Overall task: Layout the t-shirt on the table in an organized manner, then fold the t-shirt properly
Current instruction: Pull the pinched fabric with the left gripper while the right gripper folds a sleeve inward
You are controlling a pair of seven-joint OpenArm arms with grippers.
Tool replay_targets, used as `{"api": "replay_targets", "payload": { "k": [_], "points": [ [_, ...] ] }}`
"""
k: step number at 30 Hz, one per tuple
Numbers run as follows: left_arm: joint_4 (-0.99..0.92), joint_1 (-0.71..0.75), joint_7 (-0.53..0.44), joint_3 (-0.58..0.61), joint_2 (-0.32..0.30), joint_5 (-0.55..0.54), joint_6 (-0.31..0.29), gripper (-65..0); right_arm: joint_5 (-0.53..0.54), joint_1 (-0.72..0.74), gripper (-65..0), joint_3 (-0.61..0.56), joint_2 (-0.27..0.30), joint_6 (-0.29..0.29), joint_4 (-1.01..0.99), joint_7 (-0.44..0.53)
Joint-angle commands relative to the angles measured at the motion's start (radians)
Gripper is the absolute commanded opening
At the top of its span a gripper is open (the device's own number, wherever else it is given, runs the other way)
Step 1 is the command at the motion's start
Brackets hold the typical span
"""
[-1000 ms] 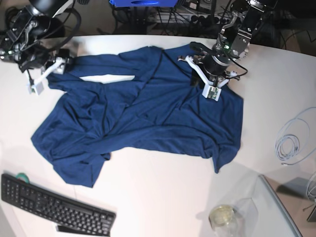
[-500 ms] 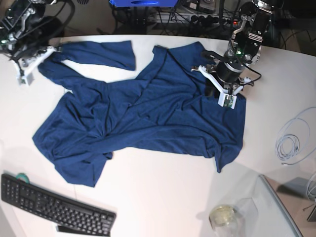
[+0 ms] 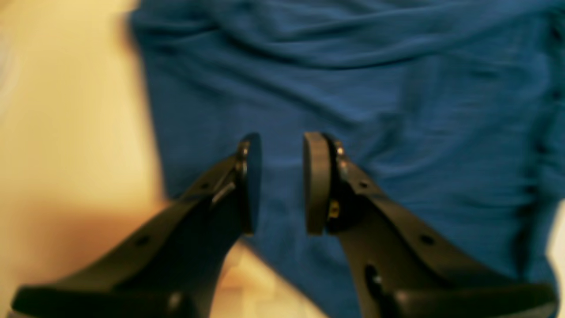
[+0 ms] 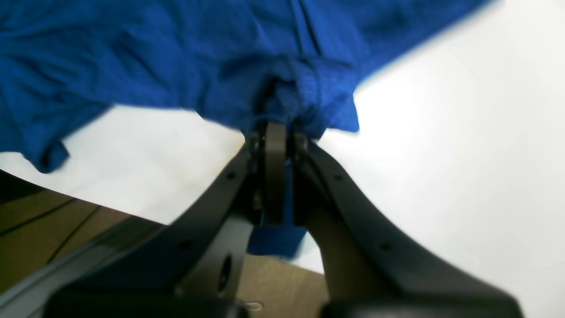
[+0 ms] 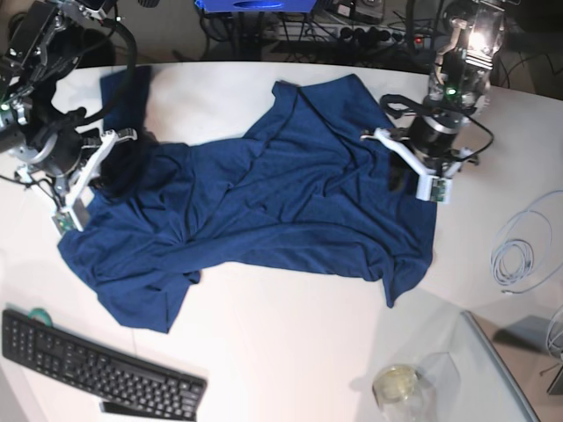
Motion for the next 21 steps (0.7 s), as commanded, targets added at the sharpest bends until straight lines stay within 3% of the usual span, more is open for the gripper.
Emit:
{"api": "replay_targets", "payload": {
  "k": [1, 10, 16, 21],
  "points": [
    [0.022, 0.015, -0.022, -0.034, -0.01, 0.004, 0.004, -49.0, 0.016, 0.025, -64.4, -0.02, 0.001, 0.003, 0.018, 0.016],
    [0.022, 0.169, -0.028, -0.245, -0.01, 0.006, -0.001, -49.0, 0.016, 0.182, -64.4, -0.235, -0.006, 0.003, 0.015, 0.016],
    [0.018, 0.196, -0.028, -0.255, -0.01, 0.006, -0.001, -49.0, 0.016, 0.321, -64.4, -0.438, -0.008, 0.003, -0.039, 0.024],
    [0.022, 0.195, -0.023, -0.248, -0.004, 0.006, -0.001, -49.0, 0.015, 0.452, -61.4, -0.545, -0.019, 0.003, -0.295, 0.108]
  ]
}}
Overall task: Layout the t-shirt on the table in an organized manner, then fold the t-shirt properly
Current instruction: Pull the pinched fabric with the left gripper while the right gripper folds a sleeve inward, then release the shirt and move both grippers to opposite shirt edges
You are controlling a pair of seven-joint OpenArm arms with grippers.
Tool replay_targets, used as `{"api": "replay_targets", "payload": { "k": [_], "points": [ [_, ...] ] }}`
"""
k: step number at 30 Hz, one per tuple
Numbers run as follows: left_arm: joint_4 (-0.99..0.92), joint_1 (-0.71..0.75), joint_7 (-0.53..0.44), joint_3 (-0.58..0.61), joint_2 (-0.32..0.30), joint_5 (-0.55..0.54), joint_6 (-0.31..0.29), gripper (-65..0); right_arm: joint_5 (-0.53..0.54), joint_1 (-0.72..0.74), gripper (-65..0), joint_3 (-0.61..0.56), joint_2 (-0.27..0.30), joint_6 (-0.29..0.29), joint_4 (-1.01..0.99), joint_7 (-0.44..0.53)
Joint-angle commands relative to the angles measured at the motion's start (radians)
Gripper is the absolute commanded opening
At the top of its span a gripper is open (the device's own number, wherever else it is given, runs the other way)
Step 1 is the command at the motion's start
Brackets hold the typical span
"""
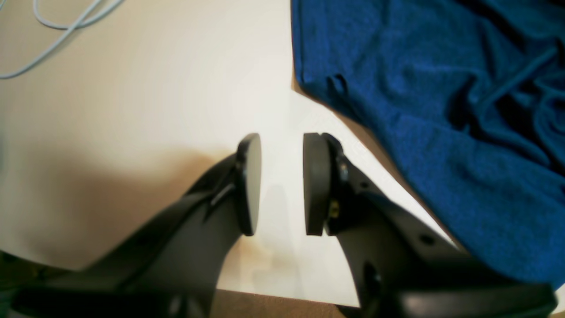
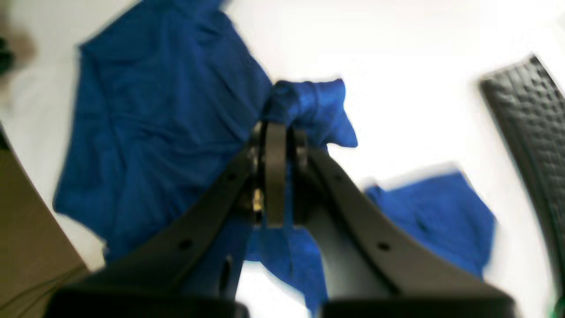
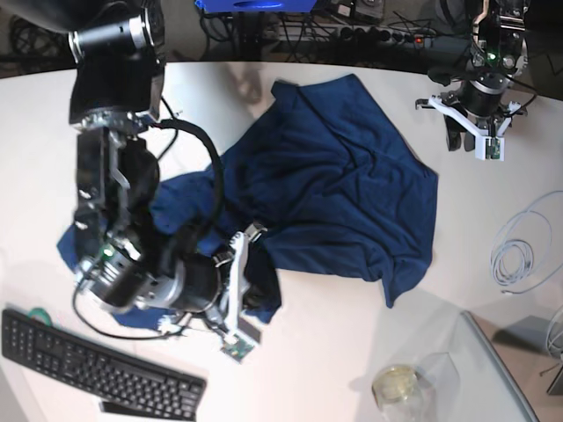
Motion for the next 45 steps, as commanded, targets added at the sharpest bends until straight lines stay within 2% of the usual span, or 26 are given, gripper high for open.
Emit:
{"api": "replay_targets", "payload": {
  "k": [1, 2, 5, 6, 7, 11, 13, 15, 20, 26, 28, 34, 37, 41, 45],
  "points": [
    [0.018, 0.001, -0.02, -0.005, -0.009, 0.003, 0.004, -49.0, 0.004, 0.027, -57.5, 0.005, -0.001, -0.001, -0.039, 0.01],
    [0.018, 0.001, -0.02, -0.005, -0.009, 0.003, 0.004, -49.0, 0.004, 0.034, -51.2, 0.003, 0.003, -0.001, -0.081, 0.01],
    [0.018, 0.004, -0.02, -0.004, -0.008, 0.003, 0.004, -49.0, 0.009, -0.008, -25.2, 0.022, 0.054, -0.001, -0.091, 0.018],
    [0.018, 0.004, -0.022, 0.009, -0.008, 0.002, 0.004, -49.0, 0.009, -0.045, -19.7, 0.062, 0.066, -0.001, -0.053, 0.027],
    [0.018, 0.004, -0.025, 0.029, -0.008, 0.003, 0.004, -49.0, 0.009, -0.091, -18.2, 0.14, 0.069, -0.001, -0.012, 0.048],
    [0.018, 0.013, -0.027, 0.087, -0.006, 0.003, 0.004, -49.0, 0.004, -0.232, -20.7, 0.473, 0.036, -0.001, 0.038, 0.096],
    [0.018, 0.011, -0.027, 0.11, -0.006, 0.003, 0.004, -49.0, 0.007, -0.266, -19.7, 0.6, 0.023, -0.072, -0.005, 0.102],
    [0.018, 0.008, -0.027, 0.124, -0.005, 0.003, 0.004, -49.0, 0.009, -0.275, -18.0, 0.697, 0.019, -0.089, -0.09, 0.162],
    [0.024, -0.003, -0.027, 0.125, 0.012, 0.003, 0.004, -49.0, 0.009, -0.258, -17.6, 0.7, 0.063, -0.092, -0.334, 0.318],
    [0.032, 0.028, -0.027, 0.116, 0.007, 0.002, 0.004, -49.0, 0.009, -0.217, -18.5, 0.694, 0.08, -0.094, -0.496, 0.374],
    [0.032, 0.039, -0.027, 0.104, 0.0, 0.002, 0.004, -49.0, 0.009, -0.217, -21.5, 0.694, 0.082, -0.094, -0.515, 0.395],
    [0.032, 0.093, -0.028, 0.049, -0.008, 0.002, 0.002, -49.0, 0.004, -0.223, -54.9, 0.694, 0.095, -0.097, -0.522, 0.427],
    [0.032, 0.108, -0.028, 0.046, -0.008, -0.001, 0.002, -49.0, 0.004, -0.232, -63.3, 0.692, 0.12, -0.094, -0.522, 0.42],
    [0.049, 0.132, -0.03, 0.058, 0.003, -0.006, 0.002, -49.0, 0.005, -0.279, -64.5, 0.691, 0.123, -0.091, -0.42, 0.418],
    [0.115, 0.163, -0.03, 0.17, 0.029, 0.002, 0.002, -49.0, 0.007, -0.326, -64.5, 0.684, 0.123, -0.091, -0.297, 0.418]
  ]
}}
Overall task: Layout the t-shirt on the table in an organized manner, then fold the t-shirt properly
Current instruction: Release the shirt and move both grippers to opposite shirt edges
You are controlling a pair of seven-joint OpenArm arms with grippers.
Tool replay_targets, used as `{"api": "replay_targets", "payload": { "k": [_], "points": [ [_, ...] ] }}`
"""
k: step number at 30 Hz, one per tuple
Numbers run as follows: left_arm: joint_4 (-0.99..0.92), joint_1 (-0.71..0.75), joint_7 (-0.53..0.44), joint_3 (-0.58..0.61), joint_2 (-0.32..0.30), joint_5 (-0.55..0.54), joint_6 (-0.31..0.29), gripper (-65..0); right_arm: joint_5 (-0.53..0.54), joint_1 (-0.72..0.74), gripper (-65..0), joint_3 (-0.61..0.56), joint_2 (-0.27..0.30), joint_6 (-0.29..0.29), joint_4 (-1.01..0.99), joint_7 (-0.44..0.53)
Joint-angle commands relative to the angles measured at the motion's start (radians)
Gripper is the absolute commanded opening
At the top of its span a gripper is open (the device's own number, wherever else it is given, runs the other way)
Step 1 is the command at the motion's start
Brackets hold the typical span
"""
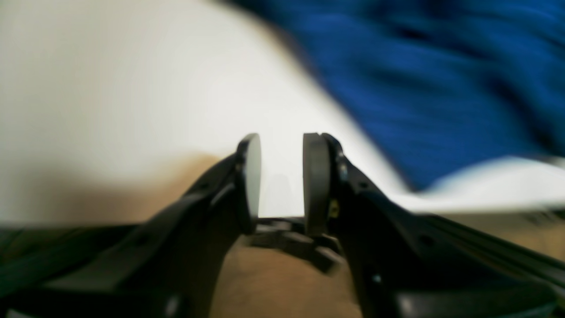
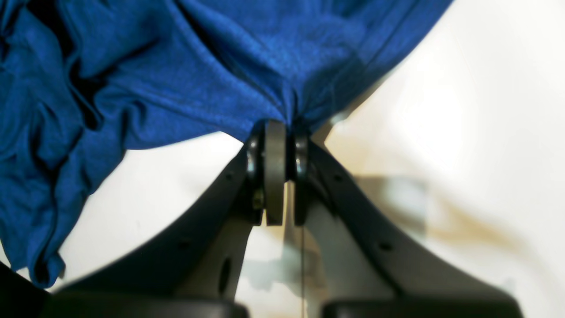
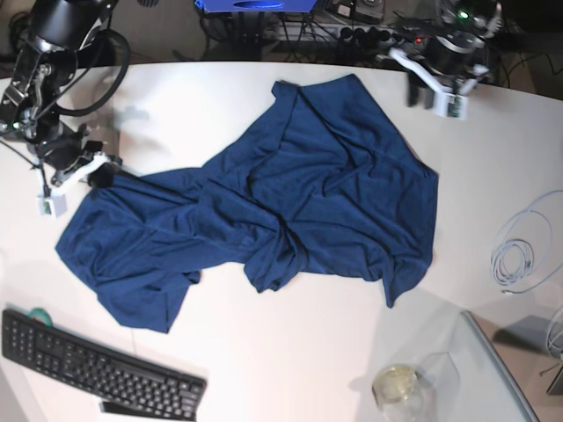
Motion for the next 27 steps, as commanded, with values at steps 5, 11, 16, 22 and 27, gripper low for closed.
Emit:
{"api": "replay_targets", "payload": {
  "k": [5, 11, 16, 22, 27],
  "points": [
    [0.032, 0.011, -0.015, 0.145, 0.02, 0.004, 0.003, -48.1, 0.015, 0.002, -64.5, -0.001, 0.014, 0.007, 0.057, 0.021],
    [0.025, 0.031, -0.014, 0.11, 0.074, -0.001, 0.003, -47.7, 0.015, -0.007, -63.6, 0.009, 0.014, 0.007, 0.057, 0.021],
    [0.015, 0.026, -0.014, -0.028, 0.135, -0.006, 0.003, -46.2, 0.015, -0.041, -30.5, 0.001, 0.012, 0.007, 0.087, 0.021],
    [-0.09, -0.04, -0.014, -0.097, 0.16, -0.009, 0.003, -25.7, 0.017, -0.069, -17.4, 0.002, 0.009, 0.007, 0.164, 0.025],
    [-0.172, -0.117, -0.014, -0.094, 0.206, -0.009, 0.0, -23.4, 0.017, -0.069, -18.2, 0.009, 0.011, 0.007, 0.165, 0.027]
  ]
}}
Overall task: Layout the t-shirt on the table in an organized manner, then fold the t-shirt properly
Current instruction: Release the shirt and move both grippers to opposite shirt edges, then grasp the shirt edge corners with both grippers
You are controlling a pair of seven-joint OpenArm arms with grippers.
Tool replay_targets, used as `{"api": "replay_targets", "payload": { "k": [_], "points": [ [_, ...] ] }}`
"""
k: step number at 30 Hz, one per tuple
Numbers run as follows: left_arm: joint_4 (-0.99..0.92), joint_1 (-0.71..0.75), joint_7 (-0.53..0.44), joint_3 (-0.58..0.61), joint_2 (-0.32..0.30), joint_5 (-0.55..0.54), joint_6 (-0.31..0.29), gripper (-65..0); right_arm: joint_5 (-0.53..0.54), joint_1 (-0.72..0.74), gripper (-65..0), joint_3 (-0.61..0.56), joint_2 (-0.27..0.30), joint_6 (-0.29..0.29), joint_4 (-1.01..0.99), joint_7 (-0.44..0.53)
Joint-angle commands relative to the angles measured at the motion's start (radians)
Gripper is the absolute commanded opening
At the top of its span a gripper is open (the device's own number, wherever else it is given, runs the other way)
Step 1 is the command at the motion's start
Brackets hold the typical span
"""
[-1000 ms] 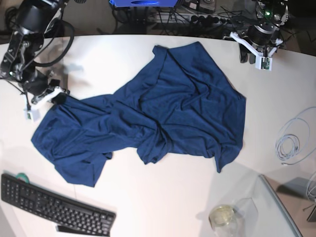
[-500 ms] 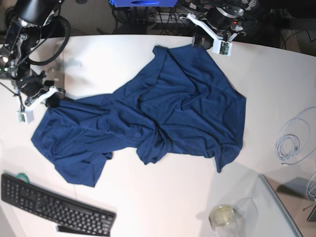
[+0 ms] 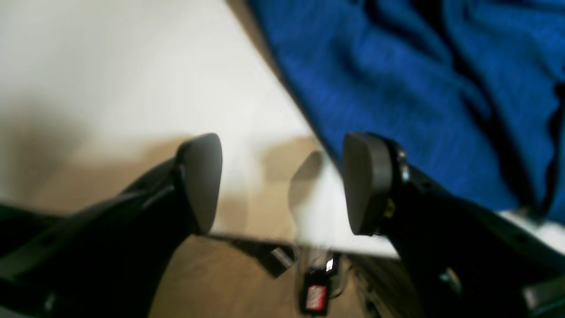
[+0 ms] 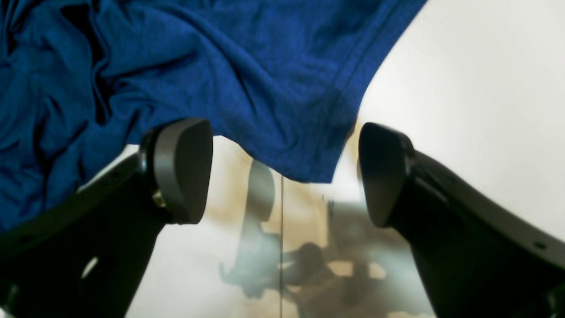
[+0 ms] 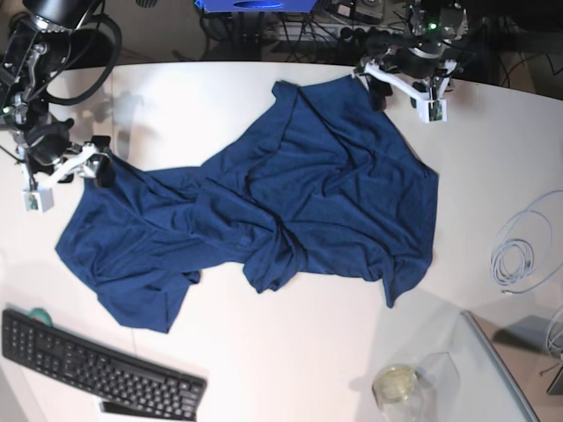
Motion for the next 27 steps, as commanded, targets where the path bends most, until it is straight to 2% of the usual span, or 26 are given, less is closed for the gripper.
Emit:
{"api": "replay_targets", "payload": {
  "k": [1, 7, 10, 11, 13, 16, 17, 18, 19, 20, 22, 23, 24, 26, 27],
  "points": [
    [-0.001, -0.005, -0.012, 0.0, 0.005, -0.003, 0.0, -23.4, 0.015, 0.009, -18.2, 0.005, 0.014, 0.007, 0.019, 0.022],
    [-0.071, -0.05, -0.012, 0.107, 0.014, -0.003, 0.0, -23.9, 0.015, -0.008, -17.7, 0.007, 0.014, 0.005, -0.007, 0.023],
    [-0.099, -0.068, -0.012, 0.126, 0.014, -0.003, 0.0, -24.8, 0.015, 0.034, -17.7, 0.008, 0.012, 0.0, -0.126, 0.088],
    [-0.11, -0.071, -0.012, 0.124, 0.014, -0.003, 0.0, -27.6, 0.015, 0.055, -17.7, 0.008, 0.014, 0.0, -0.182, 0.112],
    [-0.116, -0.076, -0.012, 0.123, 0.011, -0.003, 0.0, -37.8, 0.015, 0.088, -17.7, 0.008, 0.015, 0.0, -0.265, 0.14],
    [-0.105, -0.076, -0.012, 0.121, 0.009, -0.003, 0.0, -60.6, 0.015, 0.129, -18.3, 0.007, 0.04, 0.007, -0.35, 0.151],
    [-0.104, -0.076, -0.012, 0.121, 0.005, -0.001, 0.0, -65.0, 0.015, 0.138, -18.5, 0.004, 0.044, 0.007, -0.368, 0.151],
    [-0.104, -0.078, -0.012, 0.12, -0.012, -0.001, 0.0, -65.0, 0.015, 0.152, -20.6, 0.005, 0.05, 0.007, -0.39, 0.151],
    [-0.104, -0.079, -0.012, 0.12, -0.021, -0.001, 0.0, -65.0, 0.015, 0.161, -25.5, 0.005, 0.054, 0.007, -0.4, 0.151],
    [-0.102, -0.084, -0.012, 0.118, -0.029, -0.001, 0.0, -65.0, 0.015, 0.167, -34.8, 0.005, 0.057, 0.007, -0.403, 0.151],
    [-0.082, -0.099, -0.006, 0.114, -0.061, -0.001, 0.0, -65.0, 0.015, 0.167, -57.6, 0.007, 0.081, 0.007, -0.391, 0.145],
    [-0.068, -0.102, -0.004, 0.095, -0.078, -0.001, 0.0, -65.0, 0.015, 0.167, -65.0, 0.007, 0.09, 0.007, -0.385, 0.137],
    [-0.05, -0.105, -0.004, 0.067, -0.086, -0.001, 0.0, -65.0, 0.015, 0.167, -65.0, 0.007, 0.1, 0.007, -0.373, 0.128],
    [-0.013, -0.105, -0.001, 0.002, -0.094, 0.0, 0.0, -65.0, 0.015, 0.163, -60.8, 0.007, 0.115, 0.007, -0.33, 0.089],
    [0.007, -0.107, 0.0, -0.032, -0.094, 0.008, 0.0, -65.0, 0.015, 0.154, -62.0, 0.007, 0.116, 0.007, -0.302, 0.053]
  ]
}}
